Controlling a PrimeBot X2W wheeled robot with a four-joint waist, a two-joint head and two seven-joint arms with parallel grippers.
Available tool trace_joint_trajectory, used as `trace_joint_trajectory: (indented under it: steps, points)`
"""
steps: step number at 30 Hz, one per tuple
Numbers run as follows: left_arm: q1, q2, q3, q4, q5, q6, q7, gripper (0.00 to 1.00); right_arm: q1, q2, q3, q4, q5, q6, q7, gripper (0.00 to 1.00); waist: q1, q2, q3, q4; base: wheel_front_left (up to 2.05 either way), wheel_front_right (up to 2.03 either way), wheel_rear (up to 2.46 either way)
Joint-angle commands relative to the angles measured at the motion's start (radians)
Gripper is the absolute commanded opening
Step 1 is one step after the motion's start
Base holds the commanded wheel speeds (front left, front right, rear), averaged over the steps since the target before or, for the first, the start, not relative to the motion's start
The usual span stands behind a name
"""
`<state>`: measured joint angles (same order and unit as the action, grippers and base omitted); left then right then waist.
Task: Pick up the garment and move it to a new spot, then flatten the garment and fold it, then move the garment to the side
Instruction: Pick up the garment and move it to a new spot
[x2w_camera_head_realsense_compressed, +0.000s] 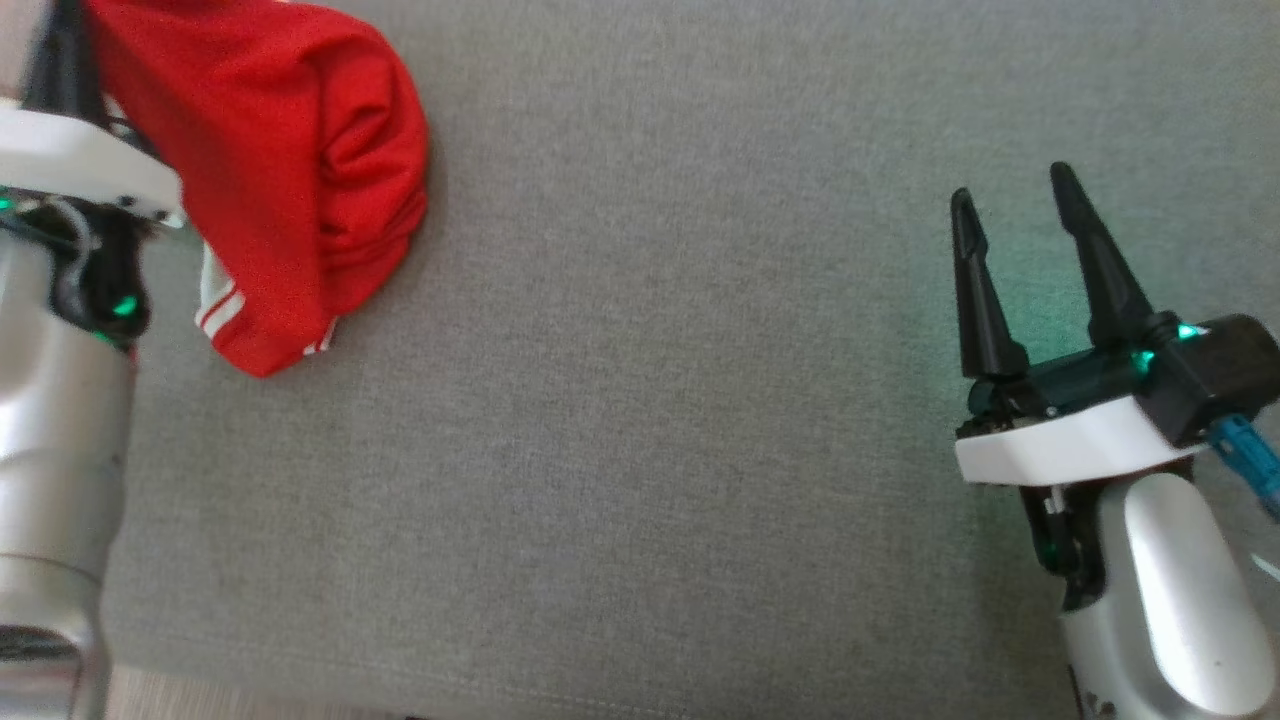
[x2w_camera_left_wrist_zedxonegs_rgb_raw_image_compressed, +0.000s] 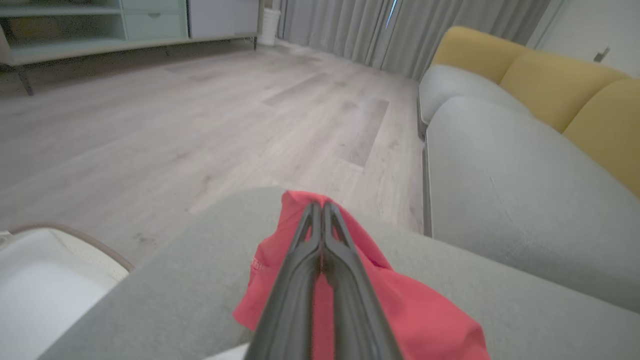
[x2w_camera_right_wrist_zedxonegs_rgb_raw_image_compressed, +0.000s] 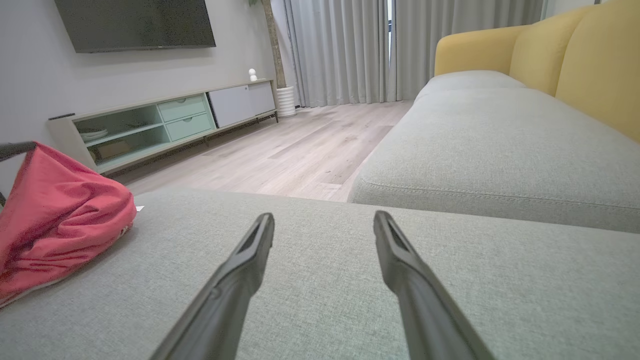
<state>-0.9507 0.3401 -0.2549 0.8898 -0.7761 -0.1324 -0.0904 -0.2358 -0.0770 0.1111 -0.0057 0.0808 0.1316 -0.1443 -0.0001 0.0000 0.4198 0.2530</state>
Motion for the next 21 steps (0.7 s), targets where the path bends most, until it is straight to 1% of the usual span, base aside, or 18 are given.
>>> trace_joint_trajectory:
  steps: [1, 5, 8, 11, 15, 18, 21]
  points:
    - [-0.013, 0.081, 0.018, -0.054, -0.012, 0.002, -0.049, 0.00, 0.001, 0.013, 0.029, -0.021, 0.010, -0.001, -0.015, 1.00, 0.0001, 0.0000, -0.043, -0.010, 0.00, 0.00, 0.00]
    - [-0.006, 0.112, -0.017, -0.153, -0.022, 0.002, -0.123, 0.00, 0.009, 0.020, 0.034, 0.015, 0.026, -0.001, -0.036, 1.00, 0.0001, 0.0000, -0.103, -0.020, 0.00, 0.00, 0.00]
    - [-0.003, 0.138, -0.032, -0.225, -0.009, 0.002, -0.147, 0.00, 0.015, 0.024, 0.041, 0.047, 0.044, -0.001, -0.055, 1.00, 0.0001, 0.0000, -0.148, -0.035, 0.00, 0.00, 0.00]
    - [-0.001, 0.144, -0.041, -0.272, 0.013, 0.003, -0.154, 0.00, 0.015, 0.025, 0.051, 0.065, 0.056, -0.001, -0.067, 1.00, 0.0001, 0.0000, -0.172, -0.050, 0.00, 0.00, 0.00]
    - [0.000, 0.128, -0.076, -0.393, 0.037, 0.014, -0.132, 0.00, 0.008, 0.026, 0.066, 0.089, 0.100, -0.001, -0.088, 1.00, 0.0001, 0.0000, -0.196, -0.090, 0.00, 0.00, 0.00]
    - [-0.007, 0.101, -0.101, -0.482, 0.045, 0.045, -0.094, 0.00, -0.001, 0.026, 0.071, 0.106, 0.126, -0.001, -0.099, 1.00, 0.0001, 0.0000, -0.197, -0.128, 0.00, 0.00, 0.00]
    - [-0.014, 0.063, -0.133, -0.562, 0.050, 0.081, -0.043, 0.00, -0.016, 0.027, 0.087, 0.120, 0.152, -0.001, -0.108, 1.00, 0.0001, 0.0000, -0.189, -0.185, 0.00, 0.00, 0.00]
